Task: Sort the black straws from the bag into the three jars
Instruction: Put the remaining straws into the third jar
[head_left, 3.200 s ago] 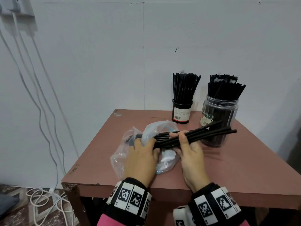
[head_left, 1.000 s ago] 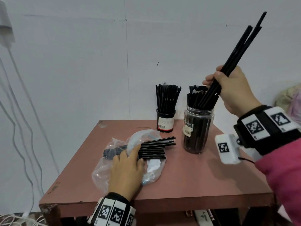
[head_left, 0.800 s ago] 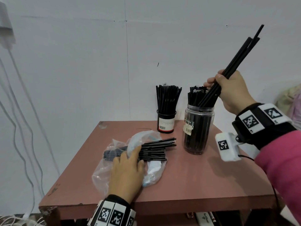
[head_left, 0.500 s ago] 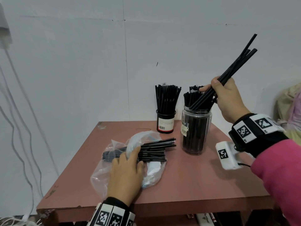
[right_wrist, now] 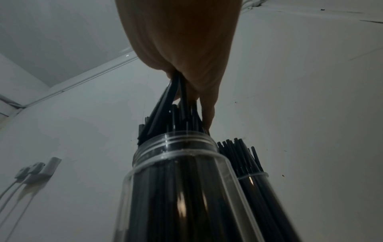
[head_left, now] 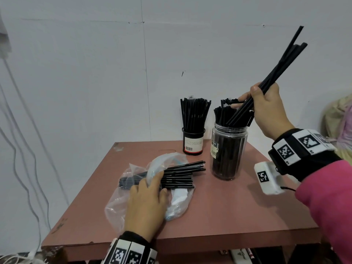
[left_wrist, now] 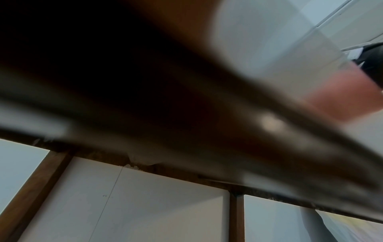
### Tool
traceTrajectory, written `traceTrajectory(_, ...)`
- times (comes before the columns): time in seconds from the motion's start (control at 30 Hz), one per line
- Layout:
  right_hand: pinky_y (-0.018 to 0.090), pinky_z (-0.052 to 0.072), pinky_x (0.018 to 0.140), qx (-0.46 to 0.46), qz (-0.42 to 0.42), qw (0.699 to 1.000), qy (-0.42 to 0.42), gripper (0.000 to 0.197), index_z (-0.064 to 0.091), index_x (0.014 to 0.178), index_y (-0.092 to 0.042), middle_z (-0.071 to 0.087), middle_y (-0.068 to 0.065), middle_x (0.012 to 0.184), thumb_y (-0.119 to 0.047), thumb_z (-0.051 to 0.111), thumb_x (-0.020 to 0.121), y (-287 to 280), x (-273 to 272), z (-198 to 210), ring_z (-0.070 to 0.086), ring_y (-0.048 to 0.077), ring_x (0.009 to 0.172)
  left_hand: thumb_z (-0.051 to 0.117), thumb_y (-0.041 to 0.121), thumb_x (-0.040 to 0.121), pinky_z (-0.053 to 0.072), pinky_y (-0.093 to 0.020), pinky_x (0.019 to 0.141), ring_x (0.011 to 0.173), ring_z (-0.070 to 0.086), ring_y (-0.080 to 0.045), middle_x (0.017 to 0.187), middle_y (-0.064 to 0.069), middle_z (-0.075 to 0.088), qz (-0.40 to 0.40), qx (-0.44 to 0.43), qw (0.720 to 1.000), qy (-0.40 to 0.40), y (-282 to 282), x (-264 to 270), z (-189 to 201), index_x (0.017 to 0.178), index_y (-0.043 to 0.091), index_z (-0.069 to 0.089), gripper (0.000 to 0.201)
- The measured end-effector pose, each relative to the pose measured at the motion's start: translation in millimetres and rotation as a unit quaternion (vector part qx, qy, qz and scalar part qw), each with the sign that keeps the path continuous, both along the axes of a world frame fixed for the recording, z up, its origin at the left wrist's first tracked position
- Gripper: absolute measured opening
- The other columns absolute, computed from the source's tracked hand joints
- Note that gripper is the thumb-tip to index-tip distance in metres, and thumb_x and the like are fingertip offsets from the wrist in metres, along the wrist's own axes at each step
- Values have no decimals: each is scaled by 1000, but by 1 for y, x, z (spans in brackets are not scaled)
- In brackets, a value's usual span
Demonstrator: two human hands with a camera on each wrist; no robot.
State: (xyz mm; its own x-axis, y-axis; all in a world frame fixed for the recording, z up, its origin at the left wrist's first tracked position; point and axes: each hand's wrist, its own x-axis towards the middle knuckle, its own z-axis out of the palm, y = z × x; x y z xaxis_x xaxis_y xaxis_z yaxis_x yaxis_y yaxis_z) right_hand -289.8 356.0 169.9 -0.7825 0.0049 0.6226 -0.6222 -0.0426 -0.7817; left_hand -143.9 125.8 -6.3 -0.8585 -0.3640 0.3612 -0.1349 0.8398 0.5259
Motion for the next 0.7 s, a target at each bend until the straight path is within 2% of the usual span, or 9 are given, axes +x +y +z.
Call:
traceTrajectory(0.17, 22, 55, 66, 61, -12, 998, 24, 15, 35, 91, -24, 59, 5, 85, -17, 33, 105, -3, 3, 3, 70, 24, 73, 41, 35, 97, 37, -34, 97, 106, 37, -19, 133, 0, 46, -3, 0, 1000, 2, 0, 1, 1, 144, 43, 26, 50)
traceTrajectory(0.3, 28, 57, 73, 76, -11, 996, 35, 15, 35, 92, -24, 59, 6, 86, -16, 34, 104, -6, 4, 2, 69, 23, 75, 41, 36, 97, 36, -34, 96, 107, 37, -19, 132, 0, 45, 0, -3, 1000, 1, 0, 1, 1, 144, 44, 25, 50)
traceTrajectory(0.37, 28, 56, 76, 94, -14, 995, 41, 15, 36, 92, -25, 60, 4, 85, -16, 36, 104, -6, 5, 1, 68, 18, 77, 40, 36, 98, 36, -33, 96, 107, 37, -19, 131, 1, 45, 1, -5, 1000, -2, 0, 1, 1, 145, 44, 24, 50)
traceTrajectory(0.47, 20, 44, 74, 194, -46, 979, 53, 8, 41, 96, -23, 65, -4, 82, -18, 39, 103, -9, 6, -3, 61, 0, 79, 40, 35, 98, 37, -33, 96, 107, 38, -20, 130, 0, 46, 2, -5, 1000, 0, 0, 1, 0, 144, 44, 24, 50)
traceTrajectory(0.57, 22, 40, 78, 241, -45, 969, 28, 7, 44, 96, -25, 69, -6, 87, -22, 41, 102, -8, 5, -11, 59, 5, 92, 40, 35, 98, 37, -34, 96, 108, 38, -20, 129, 0, 47, 2, -3, 1000, 0, 0, 1, 0, 145, 44, 24, 50)
traceTrajectory(0.7, 30, 42, 93, 213, -50, 976, 18, 10, 52, 104, -19, 68, -4, 103, -24, 43, 102, -10, 10, -15, 57, 12, 104, 40, 35, 98, 36, -33, 96, 108, 38, -20, 130, 1, 46, -1, -2, 1000, 2, 0, 0, -1, 144, 45, 24, 50)
